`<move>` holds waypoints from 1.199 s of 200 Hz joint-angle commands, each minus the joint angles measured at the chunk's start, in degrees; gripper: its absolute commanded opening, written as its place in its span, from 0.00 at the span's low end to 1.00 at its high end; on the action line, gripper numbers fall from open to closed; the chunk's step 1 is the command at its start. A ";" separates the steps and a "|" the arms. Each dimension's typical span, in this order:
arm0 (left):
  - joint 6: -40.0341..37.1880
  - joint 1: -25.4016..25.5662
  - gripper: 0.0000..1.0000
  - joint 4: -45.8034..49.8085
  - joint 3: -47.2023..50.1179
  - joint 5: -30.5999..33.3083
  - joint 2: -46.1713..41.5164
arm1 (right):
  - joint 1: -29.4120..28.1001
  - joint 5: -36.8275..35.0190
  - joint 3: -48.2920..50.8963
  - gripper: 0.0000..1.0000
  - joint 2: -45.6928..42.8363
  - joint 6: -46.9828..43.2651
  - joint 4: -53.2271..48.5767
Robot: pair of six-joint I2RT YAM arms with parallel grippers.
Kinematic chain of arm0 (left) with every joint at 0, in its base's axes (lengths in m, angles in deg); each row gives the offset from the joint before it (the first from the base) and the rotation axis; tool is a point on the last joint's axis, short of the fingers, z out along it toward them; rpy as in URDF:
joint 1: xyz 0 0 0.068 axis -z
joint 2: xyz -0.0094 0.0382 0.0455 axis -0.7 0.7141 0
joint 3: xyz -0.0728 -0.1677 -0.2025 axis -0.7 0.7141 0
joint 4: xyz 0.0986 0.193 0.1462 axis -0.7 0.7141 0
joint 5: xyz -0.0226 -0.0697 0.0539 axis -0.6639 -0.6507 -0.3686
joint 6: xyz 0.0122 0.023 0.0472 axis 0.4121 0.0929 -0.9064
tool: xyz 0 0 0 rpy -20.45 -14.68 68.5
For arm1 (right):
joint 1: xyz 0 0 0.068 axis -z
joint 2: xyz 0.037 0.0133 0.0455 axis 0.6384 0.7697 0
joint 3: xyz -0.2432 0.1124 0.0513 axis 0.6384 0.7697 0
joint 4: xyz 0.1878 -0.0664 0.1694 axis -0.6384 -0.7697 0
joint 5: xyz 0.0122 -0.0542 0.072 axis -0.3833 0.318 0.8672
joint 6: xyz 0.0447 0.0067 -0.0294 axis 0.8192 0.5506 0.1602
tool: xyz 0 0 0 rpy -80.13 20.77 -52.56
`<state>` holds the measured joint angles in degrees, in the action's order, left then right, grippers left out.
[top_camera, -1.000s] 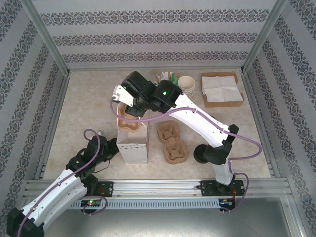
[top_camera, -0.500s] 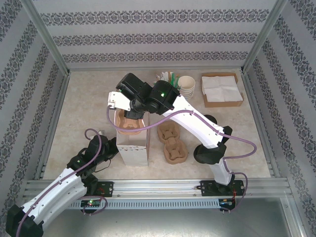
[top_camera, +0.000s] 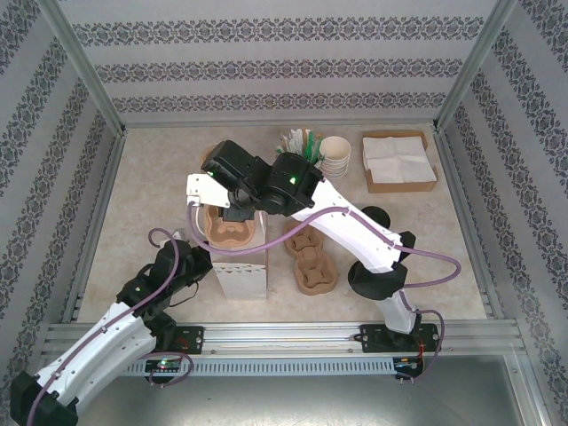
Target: Pack the takeout coffee
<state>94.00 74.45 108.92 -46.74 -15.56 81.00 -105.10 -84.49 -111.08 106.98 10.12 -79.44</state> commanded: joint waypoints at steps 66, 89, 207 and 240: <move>-0.85 0.65 0.45 0.73 -2.16 1.04 0.48 | -1.27 -0.69 4.51 0.41 -0.67 8.82 -7.96; -0.95 0.67 0.45 0.90 -2.48 1.10 0.91 | -1.25 0.38 5.46 0.40 -0.75 10.28 -8.13; -1.04 0.66 0.45 1.61 -2.73 2.19 1.44 | 1.86 9.55 15.62 0.39 -4.05 14.19 -3.55; -0.96 0.68 0.45 1.34 -2.61 2.19 1.65 | 3.07 11.98 19.04 0.40 -5.33 14.24 -0.98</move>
<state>93.98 74.45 109.08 -47.60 -14.44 82.62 -102.85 -75.70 -94.03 104.27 23.04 -82.69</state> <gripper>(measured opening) 0.452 0.398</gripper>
